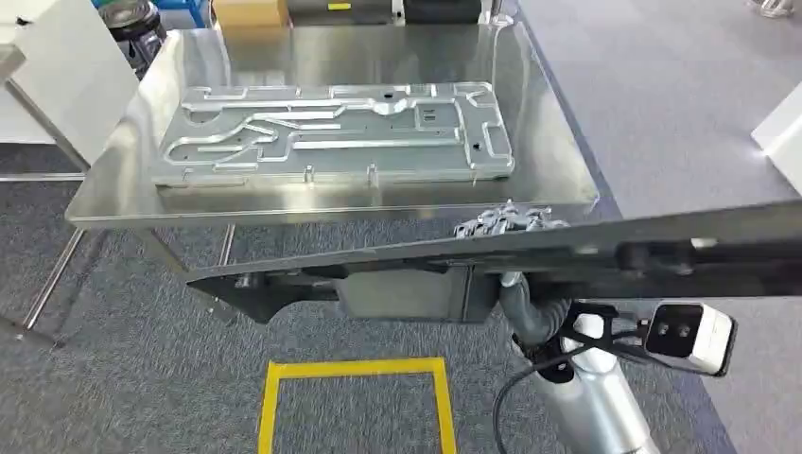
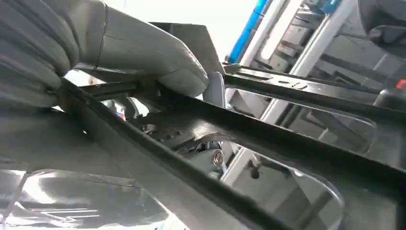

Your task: Take the parts from the cabinet and place them on the table.

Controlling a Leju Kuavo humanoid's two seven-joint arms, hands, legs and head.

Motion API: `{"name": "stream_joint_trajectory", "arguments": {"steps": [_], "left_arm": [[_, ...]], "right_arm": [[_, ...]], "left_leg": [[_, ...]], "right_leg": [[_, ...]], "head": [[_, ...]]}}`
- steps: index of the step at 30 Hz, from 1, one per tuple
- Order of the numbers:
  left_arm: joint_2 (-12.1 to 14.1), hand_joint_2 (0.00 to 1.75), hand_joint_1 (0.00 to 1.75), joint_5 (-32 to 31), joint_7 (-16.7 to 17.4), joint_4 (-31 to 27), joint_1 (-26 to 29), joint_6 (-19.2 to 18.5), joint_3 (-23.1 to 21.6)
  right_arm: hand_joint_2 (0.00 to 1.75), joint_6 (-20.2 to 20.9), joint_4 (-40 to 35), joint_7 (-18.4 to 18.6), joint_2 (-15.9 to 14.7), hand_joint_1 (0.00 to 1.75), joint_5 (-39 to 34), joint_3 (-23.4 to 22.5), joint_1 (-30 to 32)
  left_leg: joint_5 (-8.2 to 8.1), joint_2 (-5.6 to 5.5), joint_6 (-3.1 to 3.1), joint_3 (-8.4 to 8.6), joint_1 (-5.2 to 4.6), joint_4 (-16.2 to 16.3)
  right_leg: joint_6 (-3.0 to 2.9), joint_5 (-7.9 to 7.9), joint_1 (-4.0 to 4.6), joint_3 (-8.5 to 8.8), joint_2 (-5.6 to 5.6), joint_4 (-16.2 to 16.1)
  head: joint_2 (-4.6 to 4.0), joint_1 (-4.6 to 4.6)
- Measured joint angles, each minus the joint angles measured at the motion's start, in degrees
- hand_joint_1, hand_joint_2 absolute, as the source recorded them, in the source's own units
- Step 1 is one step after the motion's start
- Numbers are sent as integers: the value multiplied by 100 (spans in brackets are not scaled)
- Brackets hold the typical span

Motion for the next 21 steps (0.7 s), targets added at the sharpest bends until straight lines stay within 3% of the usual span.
{"name": "stream_joint_trajectory", "arguments": {"steps": [1,2,3,4,5,6,7,8,9,10,11,12,15,16,17,19,20,21], "left_arm": [[-2,175,0,0,-2,0,-4,7,2],[-2,175,0,0,-2,0,-9,13,5],[-2,175,0,2,0,0,-20,20,11],[-2,175,0,2,0,0,-12,26,20],[-2,175,0,2,0,0,6,33,24],[-4,175,0,2,4,0,24,33,24],[-7,175,0,2,4,0,36,35,24],[-7,175,0,2,4,0,38,35,26],[-7,175,0,2,4,0,37,35,29],[-7,175,0,2,4,0,51,35,33],[-7,175,0,2,4,2,72,37,37],[-7,175,0,2,13,0,57,39,40],[-13,175,0,2,4,0,48,42,39],[-15,175,0,2,2,0,46,42,42],[-15,175,0,2,2,0,44,42,42],[-15,175,0,2,2,0,37,42,48],[-15,175,0,2,2,0,37,42,50],[-15,175,0,2,2,0,37,42,55]], "right_arm": [[175,2,-9,0,9,175,-9,0,-10],[175,11,-11,2,17,175,-13,0,-15],[175,17,-11,2,22,175,-20,0,-9],[175,26,-11,9,24,175,-20,0,2],[175,39,-11,13,24,175,-20,0,11],[175,44,-11,13,26,175,-20,0,20],[175,52,-11,11,28,175,-20,0,20],[175,63,-11,11,28,175,-20,0,20],[175,66,-11,11,28,175,-20,0,20],[175,70,-11,11,31,175,-22,0,21],[175,70,-2,11,31,175,-22,2,26],[175,68,-4,11,31,175,-28,2,27],[175,68,-33,13,31,175,-31,-2,13],[175,66,-41,13,31,175,-31,-4,11],[175,66,-44,13,31,175,-35,-7,2],[175,66,-46,11,31,175,-37,-13,17],[175,66,-46,13,31,175,-37,-13,27],[175,66,-44,13,31,175,-37,-13,27]], "left_leg": [[16,15,-20,-60,15,225],[-15,28,-24,-282,21,598],[-148,35,-42,-591,24,1047],[-405,40,-57,-901,26,1446],[-634,45,-67,-1121,27,1670],[-736,47,-80,-1262,29,1694],[-681,49,-80,-1300,32,1519],[-438,50,-70,-1263,34,1165],[-68,53,-49,-1189,34,732],[543,59,-1,-1137,32,254],[824,64,1,-1165,-11,140],[717,66,34,-1107,-13,158],[704,54,133,-982,12,96],[691,57,165,-919,24,65],[648,57,210,-867,27,49],[547,51,226,-788,26,48],[493,45,228,-735,26,48],[434,40,228,-663,26,48]], "right_leg": [[-29,-33,-2,86,-2,-32],[-52,-76,-5,137,-6,-41],[-63,-130,-5,181,-11,-42],[-67,-195,-4,237,-10,-42],[-69,-253,-4,299,-4,-42],[-66,-320,-5,383,4,-42],[-61,-389,-5,477,12,-42],[-51,-472,-5,588,12,-42],[-34,-553,-5,699,9,-42],[-12,-641,-4,770,-1,-48],[19,-711,23,857,13,6],[65,-785,30,851,33,-34],[144,-777,29,937,39,14],[176,-752,6,849,15,234],[196,-760,7,603,6,645],[257,-1086,-17,-13,4,1469],[268,-1280,-22,-262,2,1709],[279,-1378,-23,-423,1,1757]], "head": [[0,2],[0,0],[0,0],[0,0],[0,0],[0,0],[0,0],[0,0],[0,0],[0,2],[0,2],[0,2],[0,0],[0,2],[0,2],[0,0],[0,2],[0,2]]}}
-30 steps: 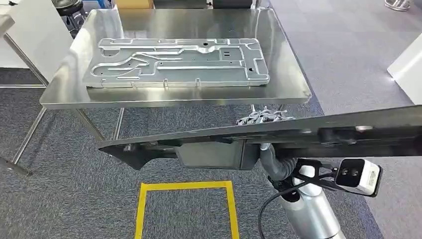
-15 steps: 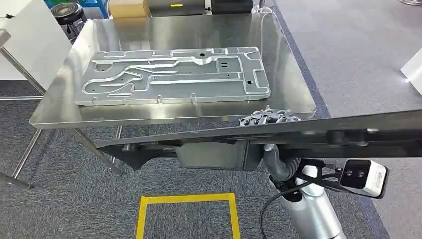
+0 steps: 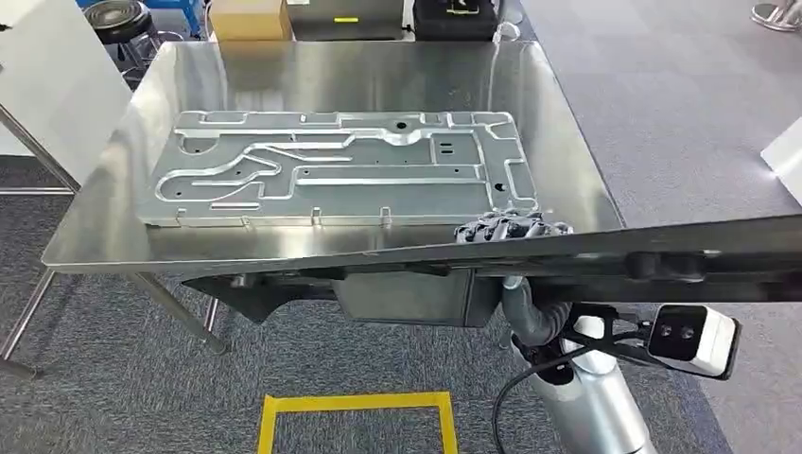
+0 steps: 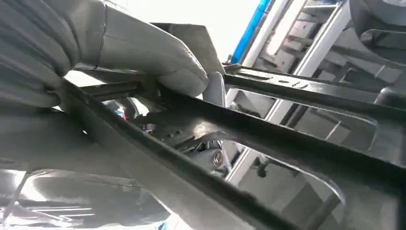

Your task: Take the parts from the cabinet and place them on the table.

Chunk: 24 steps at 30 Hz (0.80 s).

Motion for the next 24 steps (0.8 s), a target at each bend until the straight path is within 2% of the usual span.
{"name": "stream_joint_trajectory", "arguments": {"steps": [1,2,3,4,5,6,7,8,9,10,11,12,14,15,16,17,18,19,20,21,22,24], "left_arm": [[-2,175,0,0,2,0,7,0,2],[-7,175,0,0,2,0,12,0,4],[-9,175,0,0,2,0,10,-2,7],[-15,175,0,0,2,0,7,-2,9],[-56,175,0,-2,6,11,14,-6,17],[-57,175,0,-4,2,7,-1,-9,20],[-52,175,0,-13,7,4,-13,-15,20],[-57,175,0,-28,-2,4,-13,-22,20],[-57,175,0,-48,-7,4,-16,-26,20],[-37,175,0,-61,-13,0,-15,-26,22],[-57,175,0,-74,-13,0,-25,-33,22],[-59,175,0,-103,-11,0,-38,-46,20],[-57,175,0,-122,-9,0,-39,-46,20],[-57,175,0,-125,-7,0,-31,-44,22],[-57,175,0,-133,-7,0,-24,-44,22],[-57,175,0,-147,-7,0,-22,-42,22],[-57,175,0,-151,-15,0,-22,-39,22],[-55,175,0,-153,-26,0,-18,-39,28],[-52,175,0,-153,-33,0,4,-42,44],[-52,175,0,-153,-48,0,-10,-42,63],[-50,175,0,-157,-59,0,-22,-44,79],[-50,175,0,-184,-92,0,-22,-46,87]], "right_arm": [[175,0,0,0,0,175,0,0,0],[175,0,0,0,0,175,0,0,0],[175,0,-2,-2,0,175,0,-2,0],[175,0,0,-7,0,175,0,-15,2],[175,2,7,-13,0,175,2,-24,24],[175,0,7,-22,0,175,-2,-31,34],[175,-4,-13,-26,0,175,2,-48,41],[175,-4,-24,-37,0,175,15,-55,52],[175,-4,-39,-44,0,175,29,-57,58],[175,-4,-68,-57,0,175,33,-61,90],[175,-4,-90,-70,0,175,35,-76,88],[175,-4,-98,-70,2,175,37,-83,90],[175,-9,-103,-70,9,175,50,-85,147],[175,-48,-103,-88,9,175,88,-87,170],[175,-147,-103,-125,15,175,151,-105,169],[175,-243,-101,-142,28,175,175,-149,153],[175,-303,-90,-157,31,175,175,-209,108],[175,-343,-72,-171,31,175,168,-273,29],[175,-400,-48,-162,31,175,171,-352,-59],[175,-497,-17,-113,33,175,258,-426,-115],[175,-628,-11,-59,33,175,396,-499,-197],[175,-839,31,59,35,175,619,-621,-400]], "left_leg": [[-75,-9,-4,100,0,0],[-149,-13,-11,202,0,-1],[-223,-17,-26,306,-6,-4],[-304,-17,-39,405,-10,-9],[-377,-23,-66,491,-29,29],[-422,-61,-116,446,-24,-41],[-460,-53,-156,485,-7,-117],[-369,-37,-192,540,-24,17],[-336,-41,-229,620,-34,-1],[-397,-30,-241,673,-9,23],[-387,-6,-267,566,-7,304],[-469,-4,-293,299,2,722],[-901,1,-374,-244,24,1398],[-1078,6,-372,-397,28,1489],[-1091,9,-374,-490,36,1378],[-909,11,-376,-488,37,1111],[-560,13,-356,-443,38,750],[-37,15,-321,-378,36,289],[448,20,-298,-410,30,-67],[335,24,-277,-414,2,-42],[401,14,-236,-399,-11,-18],[414,11,-181,-401,-8,-36]], "right_leg": [[-2,50,-1,-64,-2,-162],[-22,268,0,-41,-3,-468],[-59,623,9,17,-2,-877],[-126,1139,37,81,-3,-1335],[-179,1613,82,41,11,-1568],[-193,1424,89,76,4,-1571],[-233,1479,97,114,11,-1585],[-260,1477,95,166,29,-1693],[-299,1450,67,292,33,-1732],[-327,1432,45,450,23,-1808],[-362,1395,36,553,16,-1854],[-380,1357,34,603,7,-1871],[-387,1270,33,696,3,-1870],[-384,1222,31,748,9,-1869],[-378,1161,23,822,26,-1868],[-364,1103,22,895,34,-1867],[-348,1048,20,968,35,-1861],[-327,981,20,1043,34,-1857],[-301,932,33,1068,37,-1830],[-262,881,47,1055,58,-1805],[-219,839,50,1044,61,-1798],[-160,814,49,1062,59,-1823]], "head": [[0,0],[0,0],[0,0],[0,0],[0,-6],[0,21],[0,15],[0,13],[0,13],[0,15],[0,11],[0,11],[0,11],[0,11],[0,11],[0,11],[0,11],[0,11],[0,13],[0,11],[0,13],[0,11]]}}
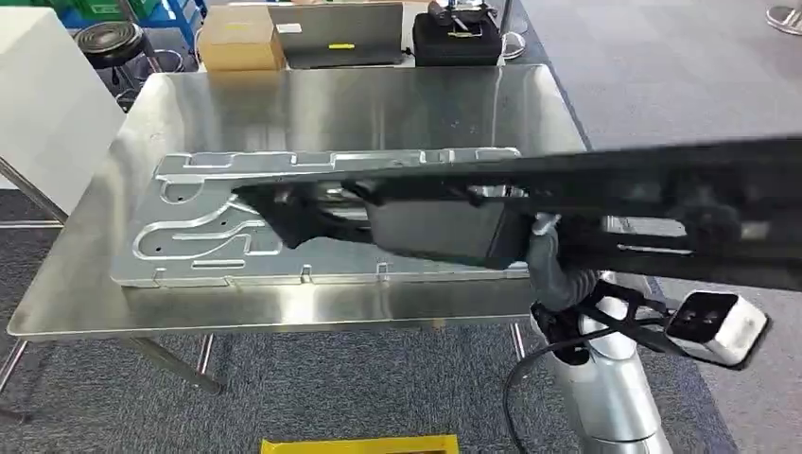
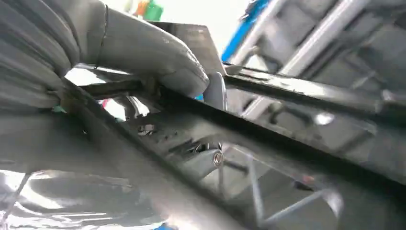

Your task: Take the parts from the cabinet and place them on the table.

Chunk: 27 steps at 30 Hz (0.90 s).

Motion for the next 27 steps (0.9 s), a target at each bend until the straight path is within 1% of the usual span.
{"name": "stream_joint_trajectory", "arguments": {"steps": [1,2,3,5,6,7,8,9,10,11,12,13,14,15,16,17,18,19,20,21,22,23,24,25,26,27], "left_arm": [[-2,175,0,-9,-9,0,-12,-2,2],[-2,175,0,-17,-15,0,-22,-7,4],[-4,175,0,-22,-17,0,-25,-13,9],[-2,175,0,-28,-17,0,-26,-15,20],[-2,175,0,-52,-17,0,-27,-26,30],[-2,175,0,-68,-22,0,-30,-37,44],[-2,175,0,-87,-33,0,-34,-55,57],[-2,175,0,-134,-46,0,-34,-68,79],[-2,175,0,-166,-63,0,-47,-89,94],[-2,175,0,-195,-81,0,-58,-114,107],[-2,175,0,-214,-107,0,-79,-129,127],[2,175,0,-247,-120,0,-88,-144,138],[9,175,0,-256,-136,0,-90,-153,146],[9,175,0,-278,-146,0,-86,-155,164],[9,175,0,-297,-149,0,-91,-157,173],[11,175,0,-308,-155,0,-93,-157,181],[11,175,0,-326,-162,0,-94,-160,186],[11,175,0,-363,-162,0,-97,-162,190],[15,175,0,-389,-164,0,-96,-162,201],[15,175,0,-418,-164,0,-92,-162,212],[15,175,0,-446,-164,0,-88,-162,216],[15,175,0,-468,-164,0,-88,-162,219],[17,175,0,-490,-166,0,-92,-162,223],[26,175,0,-498,-170,0,-101,-164,227],[31,175,0,-514,-184,0,-111,-171,240],[44,175,0,-546,-203,0,-121,-179,256]], "right_arm": [[175,-30,11,11,0,175,23,-45,-63],[175,-72,20,17,0,175,44,-94,-128],[175,-81,37,20,0,175,48,-135,-188],[175,-149,63,24,0,175,120,-168,-221],[175,-367,100,91,0,175,345,-190,-248],[175,-628,172,174,0,175,630,-199,-330],[175,-1002,305,283,-2,175,1048,-199,-500],[175,-1460,490,444,-2,175,1550,-192,-771],[175,-1964,741,600,-11,175,2073,-186,-1063],[175,-2355,1004,713,-35,175,2469,-183,-1373],[175,-2719,1311,823,-53,175,2886,-171,-1682],[175,-3024,1586,934,-52,175,3287,-144,-1968],[175,-3370,1903,1113,-59,175,3772,-107,-2221],[175,-3791,2270,1406,-68,175,4426,-56,-2472],[175,-4099,2585,1666,-68,175,4955,11,-2693],[175,-4337,2871,1920,-68,175,5442,77,-2909],[175,-4543,3186,2189,-66,175,5930,145,-3119],[175,-4697,3503,2475,-61,175,6426,219,-3314],[175,-4771,3882,2786,-44,175,6931,306,-3494],[175,-4784,4191,3135,-24,175,7512,385,-3654],[175,-4749,4497,3378,2,175,7978,475,-3765],[175,-4626,4781,3609,51,175,8456,580,-3871],[175,-4469,5083,3819,118,175,8893,715,-3990],[175,-4300,5312,4003,199,175,9252,836,-4110],[175,-4111,5642,4221,335,175,9644,1008,-4240],[175,-3995,5935,4383,473,175,9851,1168,-4359]], "left_leg": [[17,5,28,40,44,-55],[2,3,55,73,37,-84],[-17,5,93,91,37,-84],[-54,5,122,112,35,-84],[-78,3,118,126,35,-81],[-99,-1,114,145,36,-77],[-122,-1,101,174,36,-70],[-151,2,84,201,36,-50],[-179,3,61,216,37,-22],[-202,1,36,204,35,-4],[-224,-6,4,181,-19,49],[-211,-7,-22,174,-7,27],[-208,-7,-44,170,-7,20],[-198,-4,-84,179,1,-1],[-209,-6,-121,180,4,2],[-284,-1,-147,142,29,95],[-450,4,-165,36,28,334],[-656,4,-184,-151,33,736],[-858,5,-201,-380,36,1220],[-984,5,-216,-597,36,1646],[-961,5,-219,-694,36,1796],[-808,5,-216,-654,36,1665],[-575,5,-204,-511,35,1319],[-305,6,-181,-299,35,840],[-54,10,-141,-73,31,326],[-106,14,-107,49,-8,135]], "right_leg": [[31,-54,-17,1,0,15],[71,-155,-31,-64,-35,189],[106,-348,-41,-268,-39,576],[153,-675,-63,-791,-41,1471],[175,-744,-78,-1074,-43,1876],[186,-650,-95,-1192,-48,1952],[192,-423,-108,-1179,-57,1766],[190,-77,-120,-1037,-66,1312],[185,262,-131,-829,-67,766],[167,484,-140,-667,-66,309],[139,426,-101,-633,-64,179],[98,441,-100,-653,-58,199],[73,436,-86,-663,-54,199],[28,442,-78,-668,-52,201],[-20,469,-99,-659,-54,162],[-57,488,-117,-633,-68,128],[-96,486,-119,-631,-71,123],[-118,482,-111,-630,-74,124],[-128,476,-98,-626,-77,124],[-141,467,-85,-623,-78,128],[-147,462,-75,-617,-77,129],[-156,455,-70,-609,-74,131],[-156,447,-63,-601,-63,136],[-152,433,-61,-588,-50,141],[-143,416,-54,-577,-37,148],[-121,399,-13,-586,-24,158]], "head": [[0,2],[0,4],[0,2],[0,2],[0,2],[0,2],[0,2],[0,2],[0,2],[0,4],[0,2],[0,2],[0,2],[0,2],[0,2],[0,2],[0,2],[0,2],[0,2],[0,2],[0,2],[0,2],[0,2],[0,2],[0,2],[0,2]]}}
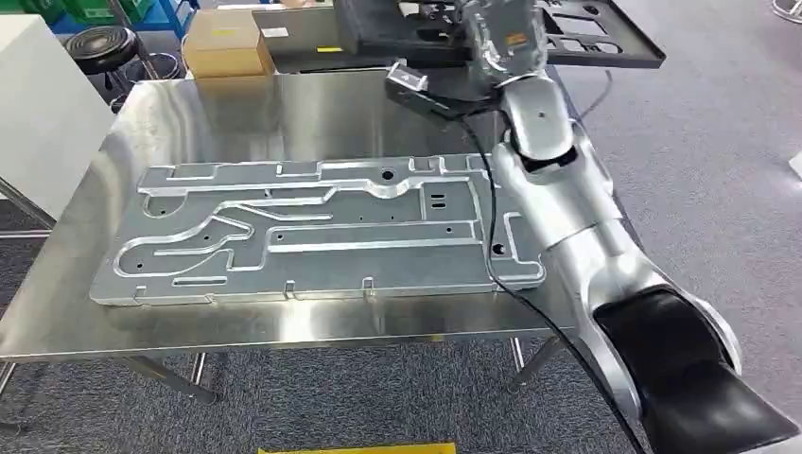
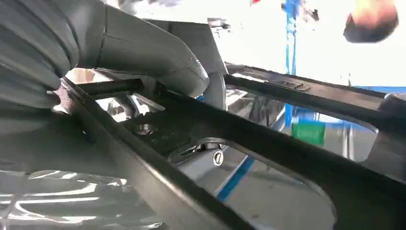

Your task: Take the parts from the cabinet and place them on the table.

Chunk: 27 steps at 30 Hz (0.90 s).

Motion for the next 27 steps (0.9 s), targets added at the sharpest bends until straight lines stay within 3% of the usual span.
{"name": "stream_joint_trajectory", "arguments": {"steps": [4,5,6,9,10,11,12,14,15,16,17,19,21,22,24,25,26,27], "left_arm": [[0,175,0,-20,-33,0,-23,-48,24],[-21,175,0,-34,-33,0,-23,-59,26],[-22,175,0,-46,-35,0,-31,-70,28],[-35,175,0,-85,-33,0,-40,-101,39],[-35,175,0,-116,-35,0,-35,-114,39],[-42,175,0,-138,-61,0,-24,-162,42],[-53,175,0,-173,-94,0,-15,-206,42],[-66,175,0,-210,-131,0,-13,-247,39],[-68,175,0,-218,-133,0,-16,-256,39],[-68,175,0,-218,-140,0,-25,-260,39],[-66,175,0,-227,-146,0,-23,-264,39],[-68,175,0,-262,-162,0,-28,-291,39],[-77,175,0,-345,-193,0,-18,-337,35],[-79,175,0,-374,-199,0,-28,-352,31],[-79,175,0,-433,-199,0,-60,-352,15],[-83,175,0,-468,-199,0,-69,-352,7],[-85,175,0,-487,-205,0,-68,-352,2],[-90,175,0,-500,-219,0,-65,-354,0]], "right_arm": [[175,363,913,172,406,175,119,719,-198],[175,443,1136,170,542,175,111,877,-212],[175,496,1280,141,591,175,87,924,-230],[175,756,1722,-134,816,175,6,1044,-242],[175,831,1842,-193,860,175,-12,1070,-197],[175,949,1971,-274,945,175,-42,1101,-137],[175,1040,2069,-333,989,175,-58,1121,-80],[175,1077,2213,-357,1094,175,-69,1147,2],[175,1077,2244,-359,1120,175,-73,1149,17],[175,1077,2305,-366,1142,175,-75,1158,17],[175,1088,2350,-396,1218,175,-92,1173,21],[175,1266,2449,-429,1223,175,-145,1175,25],[175,1456,2512,-396,1288,175,-213,1175,48],[175,1532,2550,-346,1323,175,-252,1175,71],[175,1716,2641,-219,1393,175,-285,1175,189],[175,1850,2703,-141,1422,175,-320,1175,287],[175,1969,2755,-48,1450,175,-346,1175,377],[175,2085,2801,28,1483,175,-348,1175,444]], "left_leg": [[-15,-7,58,31,7,-137],[11,10,93,80,76,-205],[17,-1,109,97,69,-231],[-5,-5,167,113,72,-230],[-9,-19,166,118,77,-228],[-14,-26,160,126,82,-225],[-27,-36,144,142,84,-221],[-69,-45,89,161,95,-178],[-96,-37,56,148,93,-158],[-111,-30,29,119,53,-123],[-106,-30,7,119,53,-138],[-92,-25,-68,144,77,-180],[-201,-1,-124,121,91,-75],[-373,0,-135,9,93,187],[-785,-1,-161,-400,93,1089],[-904,-1,-168,-603,93,1494],[-873,0,-170,-673,93,1606],[-716,0,-158,-610,93,1432]], "right_leg": [[94,8,-5,-9,-1,-20],[132,-62,-5,-21,-15,23],[168,-160,5,-88,-25,186],[207,-701,-36,-716,-32,1444],[222,-759,-53,-901,-34,1758],[231,-669,-75,-950,-36,1767],[233,-444,-86,-843,-39,1486],[214,113,-93,-369,-50,438],[193,144,-87,-217,-64,67],[164,149,-45,-201,-58,35],[131,145,-63,-214,-51,47],[63,143,-18,-210,-42,41],[-15,184,-61,-152,-49,-52],[-57,181,-62,-142,-53,-55],[-79,171,-44,-130,-53,-53],[-87,165,-30,-125,-54,-46],[-92,162,-20,-123,-53,-41],[-91,156,-15,-121,-47,-36]], "head": [[0,0],[0,0],[0,0],[0,0],[0,0],[0,0],[0,0],[0,0],[0,0],[0,0],[0,0],[0,0],[0,0],[0,0],[0,0],[0,0],[0,0],[0,0]]}}
